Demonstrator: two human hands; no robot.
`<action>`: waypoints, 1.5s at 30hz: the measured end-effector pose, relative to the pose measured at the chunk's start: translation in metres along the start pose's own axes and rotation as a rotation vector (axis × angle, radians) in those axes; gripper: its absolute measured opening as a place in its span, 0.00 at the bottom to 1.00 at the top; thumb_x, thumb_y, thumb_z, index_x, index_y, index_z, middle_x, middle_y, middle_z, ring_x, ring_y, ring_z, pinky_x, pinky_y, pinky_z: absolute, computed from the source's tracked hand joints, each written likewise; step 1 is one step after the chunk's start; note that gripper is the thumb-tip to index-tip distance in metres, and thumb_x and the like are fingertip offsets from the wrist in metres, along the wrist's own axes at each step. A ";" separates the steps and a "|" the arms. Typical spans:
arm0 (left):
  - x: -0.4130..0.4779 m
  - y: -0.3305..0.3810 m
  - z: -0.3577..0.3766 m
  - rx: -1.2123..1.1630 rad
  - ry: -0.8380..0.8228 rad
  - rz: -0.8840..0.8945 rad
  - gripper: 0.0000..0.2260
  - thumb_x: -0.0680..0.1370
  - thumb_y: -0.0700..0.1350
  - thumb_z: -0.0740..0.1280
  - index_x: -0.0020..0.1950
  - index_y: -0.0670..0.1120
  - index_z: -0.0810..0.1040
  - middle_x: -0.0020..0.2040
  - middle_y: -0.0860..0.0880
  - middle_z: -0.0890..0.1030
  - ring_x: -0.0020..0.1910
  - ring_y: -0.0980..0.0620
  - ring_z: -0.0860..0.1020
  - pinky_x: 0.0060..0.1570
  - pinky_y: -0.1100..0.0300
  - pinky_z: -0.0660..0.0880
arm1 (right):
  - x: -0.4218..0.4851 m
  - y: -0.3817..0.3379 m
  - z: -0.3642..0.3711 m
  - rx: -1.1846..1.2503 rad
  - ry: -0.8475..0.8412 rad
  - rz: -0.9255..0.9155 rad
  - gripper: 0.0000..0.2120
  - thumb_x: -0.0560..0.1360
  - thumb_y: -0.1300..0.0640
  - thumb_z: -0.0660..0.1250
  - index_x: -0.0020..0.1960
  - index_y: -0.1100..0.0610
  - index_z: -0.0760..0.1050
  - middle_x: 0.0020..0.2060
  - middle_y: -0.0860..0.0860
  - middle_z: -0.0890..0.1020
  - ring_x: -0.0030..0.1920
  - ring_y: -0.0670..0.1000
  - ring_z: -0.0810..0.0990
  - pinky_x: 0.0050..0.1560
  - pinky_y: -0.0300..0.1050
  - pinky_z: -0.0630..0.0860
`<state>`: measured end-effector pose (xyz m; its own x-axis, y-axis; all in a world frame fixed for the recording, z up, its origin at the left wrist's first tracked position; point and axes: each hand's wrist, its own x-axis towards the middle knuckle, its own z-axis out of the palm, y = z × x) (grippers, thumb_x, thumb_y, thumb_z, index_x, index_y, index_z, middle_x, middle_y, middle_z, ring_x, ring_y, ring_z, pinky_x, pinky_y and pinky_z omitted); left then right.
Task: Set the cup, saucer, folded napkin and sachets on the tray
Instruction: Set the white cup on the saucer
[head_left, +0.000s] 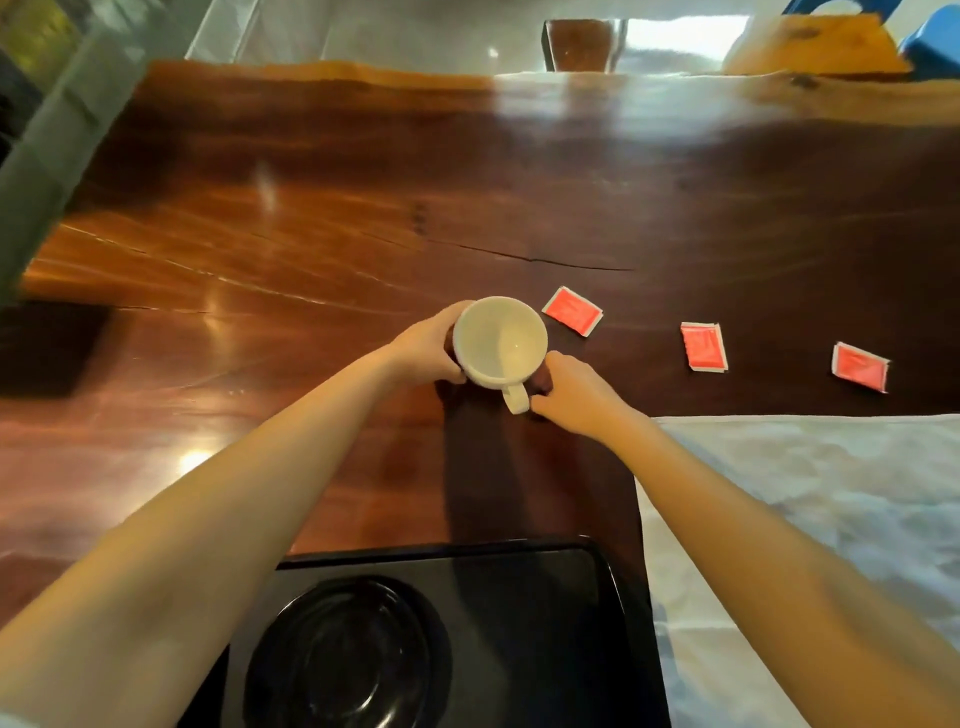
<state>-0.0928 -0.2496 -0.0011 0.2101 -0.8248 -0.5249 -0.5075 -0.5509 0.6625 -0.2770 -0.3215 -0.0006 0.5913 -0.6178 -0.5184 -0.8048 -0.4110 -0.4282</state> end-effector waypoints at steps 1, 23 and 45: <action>0.003 0.000 0.000 -0.041 -0.024 0.019 0.41 0.66 0.33 0.72 0.73 0.53 0.59 0.66 0.52 0.69 0.63 0.53 0.67 0.60 0.59 0.65 | -0.002 0.000 0.002 0.038 -0.001 0.005 0.12 0.74 0.58 0.65 0.56 0.59 0.70 0.53 0.56 0.78 0.46 0.52 0.75 0.42 0.44 0.70; -0.056 0.002 -0.005 -0.274 0.134 0.214 0.38 0.64 0.36 0.76 0.70 0.52 0.65 0.64 0.52 0.73 0.64 0.52 0.71 0.63 0.57 0.70 | -0.061 -0.028 0.003 0.527 0.037 -0.014 0.14 0.78 0.54 0.61 0.59 0.60 0.74 0.45 0.52 0.81 0.42 0.48 0.82 0.45 0.38 0.78; -0.277 -0.004 -0.008 -0.300 0.626 0.282 0.42 0.62 0.52 0.79 0.72 0.54 0.61 0.70 0.52 0.68 0.67 0.51 0.69 0.67 0.48 0.68 | -0.199 -0.111 0.002 0.307 0.259 -0.382 0.09 0.80 0.52 0.56 0.58 0.53 0.70 0.47 0.49 0.81 0.45 0.47 0.81 0.44 0.37 0.75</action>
<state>-0.1426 -0.0195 0.1459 0.5870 -0.8090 0.0294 -0.3819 -0.2447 0.8912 -0.3052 -0.1511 0.1486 0.7752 -0.6236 -0.1010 -0.4605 -0.4483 -0.7661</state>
